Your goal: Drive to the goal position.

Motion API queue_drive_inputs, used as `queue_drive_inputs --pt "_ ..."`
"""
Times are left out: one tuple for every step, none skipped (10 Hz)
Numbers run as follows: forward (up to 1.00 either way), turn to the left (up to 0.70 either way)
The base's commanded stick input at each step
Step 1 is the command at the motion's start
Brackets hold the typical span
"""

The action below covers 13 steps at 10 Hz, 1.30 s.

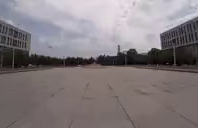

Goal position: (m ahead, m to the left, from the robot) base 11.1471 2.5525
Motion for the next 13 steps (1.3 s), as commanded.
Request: queue_drive_inputs --pt "0.7 0.0" --pt "0.7 0.0" --pt "0.7 0.0" --pt "0.7 0.0" --pt "0.7 0.0" --pt "0.7 0.0" --pt "0.7 0.0" --pt "0.7 0.0" --pt "0.7 0.0" --pt "0.7 0.0" --pt "0.7 0.0" --pt "0.7 0.0" --pt "0.7 0.0"
